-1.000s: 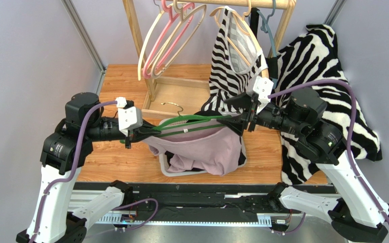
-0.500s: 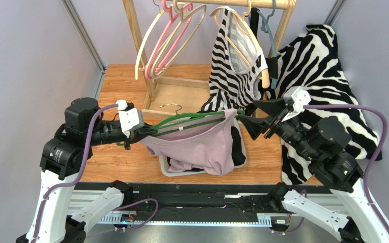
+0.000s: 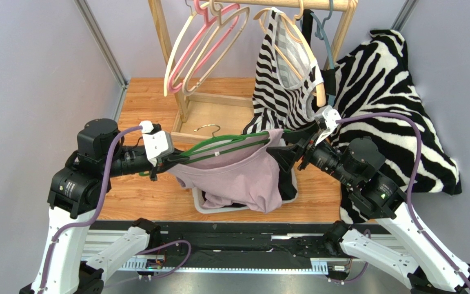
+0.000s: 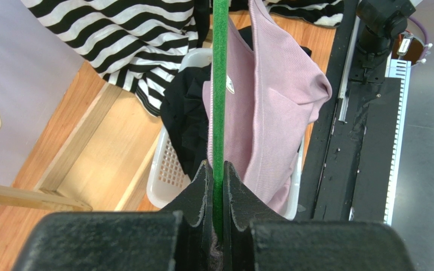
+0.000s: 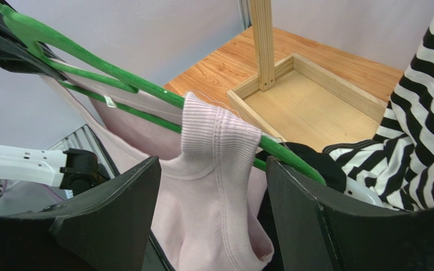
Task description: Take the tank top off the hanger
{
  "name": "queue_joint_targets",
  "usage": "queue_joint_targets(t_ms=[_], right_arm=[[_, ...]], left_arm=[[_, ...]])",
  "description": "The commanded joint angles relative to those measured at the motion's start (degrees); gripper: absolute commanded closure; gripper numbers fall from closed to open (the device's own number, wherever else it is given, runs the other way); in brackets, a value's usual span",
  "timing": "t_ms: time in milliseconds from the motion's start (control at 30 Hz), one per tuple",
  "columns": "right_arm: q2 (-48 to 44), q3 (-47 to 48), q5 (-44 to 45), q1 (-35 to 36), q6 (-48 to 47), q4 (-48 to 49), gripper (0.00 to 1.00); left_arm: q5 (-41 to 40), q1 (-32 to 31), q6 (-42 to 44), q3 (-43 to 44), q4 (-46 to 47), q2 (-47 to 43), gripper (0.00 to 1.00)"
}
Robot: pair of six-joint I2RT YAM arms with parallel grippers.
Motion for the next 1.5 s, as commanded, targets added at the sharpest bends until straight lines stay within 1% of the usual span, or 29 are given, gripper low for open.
queue_joint_targets(t_ms=[0, 67, 167, 200, 300, 467, 633, 667, 800, 967, 1033, 1200, 1333, 1433, 1467], right_arm=[[0.78, -0.40, -1.10, 0.08, 3.63, 7.30, 0.30], [1.65, -0.31, -0.65, 0.08, 4.16, 7.83, 0.35], [2.97, 1.09, 1.27, 0.08, 4.25, 6.52, 0.60], [3.85, 2.57, 1.98, 0.08, 4.07, 4.17, 0.77], [4.73, 5.65, 4.88, 0.08, 3.46, -0.93, 1.00], [1.93, 6.81, 8.92, 0.08, 2.58, -3.85, 1.00], [-2.29, 9.52, 16.12, 0.08, -1.11, -7.10, 1.00], [-2.56, 9.97, 18.75, 0.08, -2.16, -7.54, 1.00], [-2.47, 11.20, 25.96, 0.08, -4.36, -9.30, 1.00], [1.56, 11.12, 30.72, -0.27, -6.03, -10.79, 1.00], [2.54, 10.07, 30.38, -1.40, -5.86, -11.67, 1.00], [3.77, 6.73, 24.49, -6.84, -4.02, -11.68, 1.00], [3.94, 5.84, 21.15, -10.36, -3.58, -11.76, 1.00], [3.25, 5.67, 17.82, -10.82, -4.45, -11.85, 1.00], [2.81, 5.14, 14.59, -10.82, -5.76, -11.42, 0.97]], left_arm=[[1.18, -0.17, -0.81, 0.22, 3.86, -0.44, 1.00], [1.53, -0.17, -0.99, 0.22, 3.78, -0.35, 1.00], [1.19, -0.17, -0.90, 0.31, 3.78, -0.52, 1.00], [1.10, -0.17, -0.90, 0.31, 3.78, -0.70, 1.00], [0.31, -0.17, -0.81, 0.39, 3.78, -0.96, 1.00], [-0.13, -0.17, -0.81, 0.22, 3.86, -1.23, 1.00], [-2.15, -0.17, -0.11, -0.92, 3.43, -2.10, 1.00], [-2.33, -0.17, 0.15, -1.01, 3.43, -2.28, 1.00], [-2.59, -0.08, 0.50, -0.75, 2.64, -3.16, 1.00], [-1.72, 0.27, -0.11, 0.92, 1.05, -4.39, 1.00], [-1.19, 0.88, -0.11, 1.97, 0.62, -5.09, 1.00], [-0.31, 1.94, 0.33, 4.78, -1.40, -5.89, 1.00], [2.59, 2.38, 1.30, 5.76, -3.08, -6.15, 1.00], [1.72, 2.73, 1.30, 5.05, -1.94, -6.15, 1.00], [1.19, 2.73, 0.86, 4.79, -1.15, -5.89, 1.00]])
